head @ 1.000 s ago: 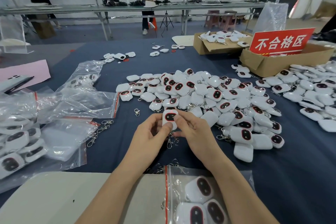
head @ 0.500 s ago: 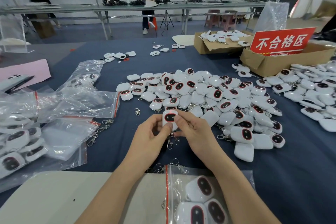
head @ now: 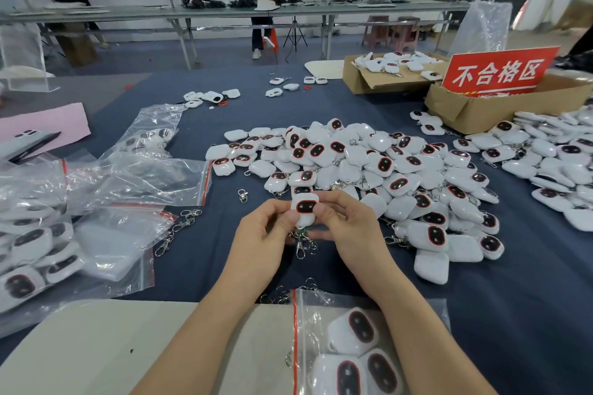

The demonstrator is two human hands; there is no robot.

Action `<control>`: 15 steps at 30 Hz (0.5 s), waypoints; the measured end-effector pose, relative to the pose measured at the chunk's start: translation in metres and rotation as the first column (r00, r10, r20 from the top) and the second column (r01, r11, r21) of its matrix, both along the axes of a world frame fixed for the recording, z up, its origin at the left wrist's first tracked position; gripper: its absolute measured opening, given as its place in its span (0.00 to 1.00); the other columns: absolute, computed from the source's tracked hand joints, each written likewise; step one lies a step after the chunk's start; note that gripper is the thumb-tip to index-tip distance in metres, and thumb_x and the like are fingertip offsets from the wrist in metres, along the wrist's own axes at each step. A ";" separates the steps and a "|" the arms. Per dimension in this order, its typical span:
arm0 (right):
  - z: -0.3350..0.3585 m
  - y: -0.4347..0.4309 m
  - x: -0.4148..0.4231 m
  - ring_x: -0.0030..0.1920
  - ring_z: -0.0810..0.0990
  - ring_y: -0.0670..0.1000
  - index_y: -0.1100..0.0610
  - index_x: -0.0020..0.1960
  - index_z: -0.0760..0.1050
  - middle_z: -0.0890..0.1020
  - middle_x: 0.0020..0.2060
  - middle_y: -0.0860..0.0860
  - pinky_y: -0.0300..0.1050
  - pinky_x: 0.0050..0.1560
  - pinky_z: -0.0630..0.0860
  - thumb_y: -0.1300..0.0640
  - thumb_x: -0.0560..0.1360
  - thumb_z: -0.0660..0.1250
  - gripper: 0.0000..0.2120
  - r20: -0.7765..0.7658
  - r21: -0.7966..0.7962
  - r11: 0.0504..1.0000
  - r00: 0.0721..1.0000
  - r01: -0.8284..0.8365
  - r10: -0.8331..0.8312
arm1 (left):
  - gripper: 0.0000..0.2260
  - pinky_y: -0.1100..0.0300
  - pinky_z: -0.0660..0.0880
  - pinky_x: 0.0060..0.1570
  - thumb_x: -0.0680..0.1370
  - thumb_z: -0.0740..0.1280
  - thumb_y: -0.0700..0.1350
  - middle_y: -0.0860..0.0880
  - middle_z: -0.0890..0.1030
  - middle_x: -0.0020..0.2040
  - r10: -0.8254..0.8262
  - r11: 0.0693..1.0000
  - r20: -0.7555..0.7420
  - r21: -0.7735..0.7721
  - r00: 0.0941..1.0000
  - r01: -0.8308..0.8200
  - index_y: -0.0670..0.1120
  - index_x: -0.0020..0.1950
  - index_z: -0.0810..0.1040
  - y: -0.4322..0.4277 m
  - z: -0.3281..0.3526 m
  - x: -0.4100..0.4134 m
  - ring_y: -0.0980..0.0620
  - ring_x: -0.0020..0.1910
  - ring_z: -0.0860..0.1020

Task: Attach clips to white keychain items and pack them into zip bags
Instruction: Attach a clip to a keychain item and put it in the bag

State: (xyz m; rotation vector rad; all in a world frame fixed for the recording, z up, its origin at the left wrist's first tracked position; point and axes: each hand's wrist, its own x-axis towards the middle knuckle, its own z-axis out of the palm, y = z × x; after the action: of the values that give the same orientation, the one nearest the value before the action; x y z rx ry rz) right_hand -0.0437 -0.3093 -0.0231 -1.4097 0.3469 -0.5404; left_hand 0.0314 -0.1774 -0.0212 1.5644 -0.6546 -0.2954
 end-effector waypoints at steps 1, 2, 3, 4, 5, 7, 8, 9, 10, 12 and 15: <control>0.000 0.000 0.000 0.40 0.86 0.48 0.57 0.51 0.80 0.87 0.40 0.50 0.41 0.42 0.83 0.65 0.80 0.66 0.06 -0.002 -0.002 1.000 1.000 0.001 -0.001 | 0.10 0.69 0.76 0.40 0.82 0.67 0.39 0.56 0.86 0.42 0.008 1.000 -0.004 0.007 1.000 -0.008 0.52 0.47 0.83 0.000 -0.001 0.001 0.61 0.37 0.80; 0.000 0.000 0.000 0.41 0.86 0.47 0.57 0.50 0.80 0.87 0.40 0.50 0.41 0.42 0.83 0.66 0.80 0.66 0.06 -0.004 -0.009 1.000 1.000 0.002 -0.002 | 0.11 0.67 0.77 0.40 0.82 0.67 0.38 0.55 0.86 0.42 0.013 1.000 -0.007 0.017 1.000 -0.013 0.53 0.46 0.83 -0.001 -0.002 0.002 0.60 0.38 0.80; 0.000 0.001 -0.001 0.41 0.86 0.47 0.57 0.50 0.79 0.86 0.41 0.50 0.40 0.42 0.83 0.66 0.79 0.66 0.06 -0.006 -0.012 1.000 1.000 0.002 -0.002 | 0.12 0.66 0.78 0.41 0.81 0.67 0.38 0.54 0.86 0.42 0.017 1.000 -0.007 0.025 1.000 -0.017 0.54 0.45 0.83 -0.001 -0.002 0.002 0.58 0.38 0.80; 0.000 0.001 -0.001 0.42 0.86 0.46 0.57 0.49 0.79 0.86 0.42 0.50 0.40 0.42 0.83 0.67 0.79 0.66 0.07 -0.005 -0.013 1.000 1.000 0.003 -0.003 | 0.14 0.65 0.79 0.42 0.81 0.67 0.37 0.54 0.86 0.41 0.019 0.999 -0.009 0.031 1.000 -0.019 0.56 0.43 0.83 -0.001 -0.003 0.003 0.58 0.38 0.80; 0.001 0.002 -0.001 0.42 0.86 0.46 0.57 0.48 0.79 0.86 0.42 0.50 0.39 0.41 0.82 0.67 0.79 0.66 0.07 -0.005 -0.008 1.000 1.000 0.004 -0.004 | 0.17 0.63 0.79 0.42 0.81 0.67 0.37 0.54 0.86 0.41 0.020 0.999 -0.011 0.035 1.000 -0.019 0.58 0.41 0.83 -0.001 -0.003 0.003 0.58 0.37 0.79; 0.002 0.003 -0.001 0.41 0.85 0.45 0.58 0.47 0.78 0.86 0.43 0.51 0.39 0.41 0.82 0.68 0.79 0.66 0.07 0.007 0.016 1.000 1.000 0.016 -0.016 | 0.20 0.63 0.79 0.43 0.81 0.67 0.37 0.56 0.85 0.41 0.017 0.999 -0.005 0.036 1.000 -0.017 0.61 0.39 0.82 -0.001 -0.001 0.001 0.59 0.37 0.79; 0.002 0.003 -0.001 0.41 0.85 0.46 0.59 0.47 0.78 0.85 0.43 0.52 0.39 0.41 0.82 0.68 0.79 0.66 0.06 0.018 0.028 0.999 0.999 0.026 -0.027 | 0.18 0.64 0.78 0.43 0.81 0.68 0.37 0.57 0.85 0.41 0.022 0.999 0.012 0.030 1.000 -0.022 0.60 0.40 0.82 -0.002 0.000 -0.001 0.60 0.38 0.79; 0.002 0.004 0.000 0.42 0.86 0.46 0.59 0.48 0.78 0.85 0.43 0.53 0.39 0.42 0.82 0.67 0.80 0.65 0.06 0.026 0.038 0.998 0.999 0.041 -0.042 | 0.15 0.64 0.78 0.44 0.81 0.69 0.39 0.58 0.85 0.42 0.032 0.999 0.038 0.027 0.999 -0.033 0.59 0.41 0.82 -0.002 0.000 -0.003 0.61 0.40 0.80; 0.001 0.005 0.000 0.43 0.86 0.47 0.58 0.50 0.79 0.85 0.43 0.54 0.39 0.42 0.82 0.66 0.81 0.64 0.07 0.033 0.037 0.998 0.998 0.054 -0.056 | 0.11 0.64 0.78 0.46 0.80 0.70 0.41 0.59 0.85 0.44 0.043 0.999 0.073 0.029 0.996 -0.046 0.58 0.44 0.81 -0.003 0.001 -0.005 0.62 0.43 0.81; 0.002 0.005 0.000 0.48 0.86 0.49 0.55 0.55 0.81 0.86 0.48 0.54 0.40 0.45 0.82 0.64 0.83 0.62 0.10 0.032 0.026 0.999 0.999 0.035 -0.036 | 0.05 0.64 0.78 0.47 0.79 0.72 0.46 0.59 0.84 0.47 0.056 0.997 0.130 0.047 0.990 -0.063 0.57 0.49 0.80 -0.003 0.001 -0.009 0.60 0.48 0.82; 0.001 0.005 -0.003 0.54 0.85 0.48 0.53 0.65 0.78 0.87 0.51 0.49 0.42 0.52 0.82 0.59 0.84 0.60 0.13 0.015 0.050 0.993 0.994 -0.108 0.108 | 0.08 0.63 0.76 0.46 0.78 0.73 0.49 0.58 0.80 0.51 0.081 0.993 0.144 0.075 0.986 -0.092 0.59 0.52 0.75 -0.002 0.001 -0.011 0.58 0.49 0.80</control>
State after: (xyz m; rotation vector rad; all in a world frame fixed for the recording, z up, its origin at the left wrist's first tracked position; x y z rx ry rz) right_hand -0.0465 -0.3045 -0.0224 -1.3676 0.2708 -0.4487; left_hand 0.0205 -0.1799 -0.0204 1.6979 -0.6888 -0.1488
